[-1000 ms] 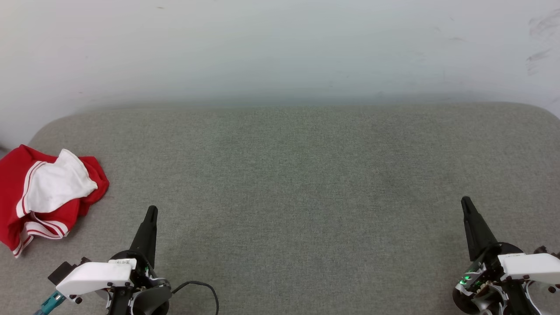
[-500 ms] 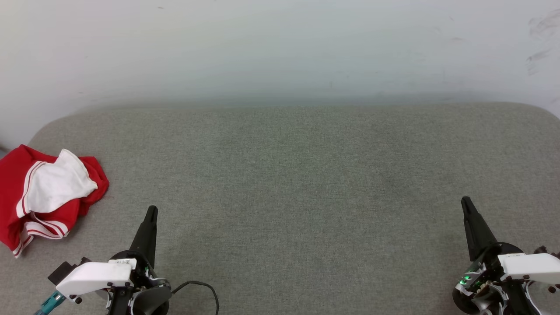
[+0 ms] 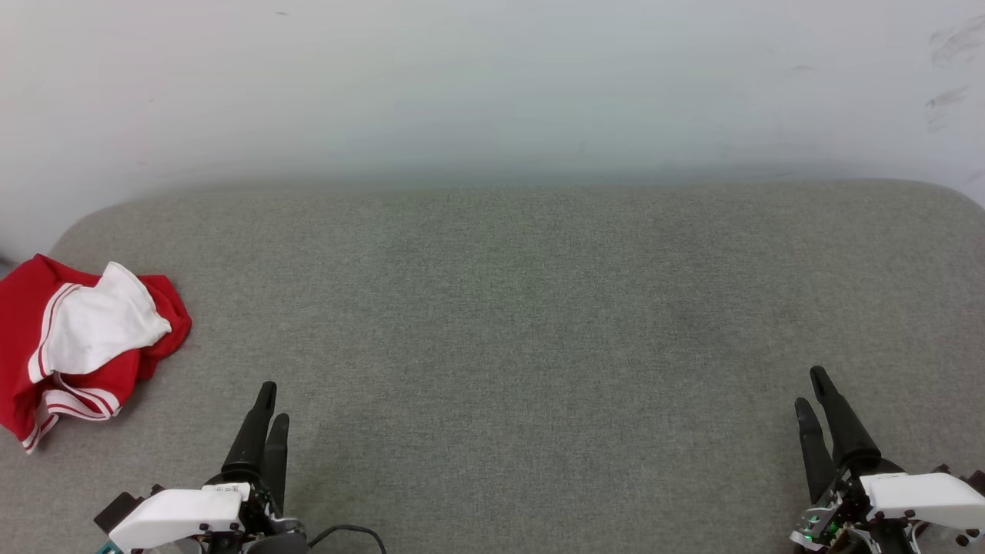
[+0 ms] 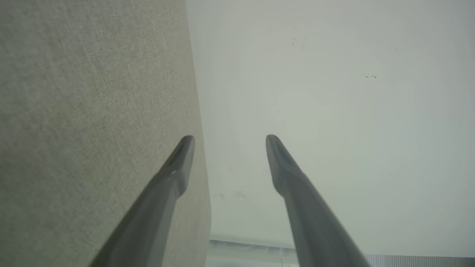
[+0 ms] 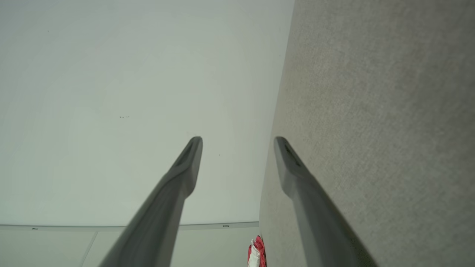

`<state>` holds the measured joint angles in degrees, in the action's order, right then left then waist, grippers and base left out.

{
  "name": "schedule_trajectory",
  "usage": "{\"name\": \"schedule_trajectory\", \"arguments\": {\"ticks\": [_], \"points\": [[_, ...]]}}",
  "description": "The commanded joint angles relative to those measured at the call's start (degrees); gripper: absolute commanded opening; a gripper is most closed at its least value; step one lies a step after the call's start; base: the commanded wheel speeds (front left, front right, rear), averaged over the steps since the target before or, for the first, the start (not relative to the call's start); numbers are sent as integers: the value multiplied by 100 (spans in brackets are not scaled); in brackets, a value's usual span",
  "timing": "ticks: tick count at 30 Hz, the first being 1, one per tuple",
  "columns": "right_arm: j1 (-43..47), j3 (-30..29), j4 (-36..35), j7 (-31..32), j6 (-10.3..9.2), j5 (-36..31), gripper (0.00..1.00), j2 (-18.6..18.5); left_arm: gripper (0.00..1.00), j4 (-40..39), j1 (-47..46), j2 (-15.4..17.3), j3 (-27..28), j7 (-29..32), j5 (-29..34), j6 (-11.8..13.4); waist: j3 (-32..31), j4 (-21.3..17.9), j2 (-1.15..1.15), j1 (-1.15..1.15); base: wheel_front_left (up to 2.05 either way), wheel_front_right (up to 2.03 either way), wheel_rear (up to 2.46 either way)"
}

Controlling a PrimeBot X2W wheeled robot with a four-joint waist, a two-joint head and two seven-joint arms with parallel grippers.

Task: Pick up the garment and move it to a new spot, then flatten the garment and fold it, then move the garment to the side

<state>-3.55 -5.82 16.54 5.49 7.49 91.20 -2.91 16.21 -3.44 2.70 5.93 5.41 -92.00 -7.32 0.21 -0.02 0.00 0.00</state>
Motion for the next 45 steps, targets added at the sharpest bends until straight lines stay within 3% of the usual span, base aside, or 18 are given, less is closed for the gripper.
{"name": "schedule_trajectory", "arguments": {"ticks": [1,12,19,30,42,45], "points": [[-101,35,-87,-78,0,-114,100,-2,100,-144,-62,10,-13,-73,63,-3,2,-2,0,0,0,0,0],[-137,58,-30,-376,0,-623,100,-2,100,-219,46,12,61,-372,416,-5,0,-10,0,0,0,0,0],[-188,15,-50,-548,0,-1331,100,-1,100,-339,86,13,276,-542,996,-7,-5,-21,0,0,0,0,0],[-228,66,-591,-816,0,-3482,100,-2,100,-645,25,16,889,-808,2179,-9,-6,-49,0,0,0,0,0],[-252,255,-1071,-1049,0,-5385,100,-1,100,-1532,225,17,438,-1044,3710,231,21,-55,0,0,0,0,0],[-260,319,-1138,-1106,0,-5848,100,-1,100,-1629,300,18,250,-1097,3955,190,35,-58,0,0,0,0,0]]}}
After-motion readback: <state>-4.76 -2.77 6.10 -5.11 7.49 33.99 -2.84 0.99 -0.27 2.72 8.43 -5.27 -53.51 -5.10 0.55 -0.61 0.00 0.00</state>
